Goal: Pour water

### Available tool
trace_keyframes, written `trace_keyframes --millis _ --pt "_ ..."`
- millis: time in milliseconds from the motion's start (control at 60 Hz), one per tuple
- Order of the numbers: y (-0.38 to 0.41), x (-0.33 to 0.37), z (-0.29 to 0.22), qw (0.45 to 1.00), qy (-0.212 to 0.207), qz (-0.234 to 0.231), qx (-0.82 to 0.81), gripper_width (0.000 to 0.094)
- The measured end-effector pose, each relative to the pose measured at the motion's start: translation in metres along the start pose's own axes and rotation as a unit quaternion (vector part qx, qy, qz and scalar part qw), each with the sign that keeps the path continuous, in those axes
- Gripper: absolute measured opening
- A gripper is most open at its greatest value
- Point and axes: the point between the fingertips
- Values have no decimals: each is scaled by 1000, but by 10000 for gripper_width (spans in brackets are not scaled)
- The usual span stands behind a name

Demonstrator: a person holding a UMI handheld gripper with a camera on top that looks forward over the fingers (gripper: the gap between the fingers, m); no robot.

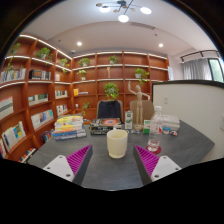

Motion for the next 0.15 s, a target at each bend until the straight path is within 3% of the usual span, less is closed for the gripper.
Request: trace_keyframes --millis 150 --pt "16 2 -4 1000 -9 -19 -2 866"
Point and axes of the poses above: the point between the fingertips, and its own axes, seen from behind it with the camera up: y to the left, z down, x backward, against the way the camera looks, and after that the axes turned 14 degrees about z, right-handed
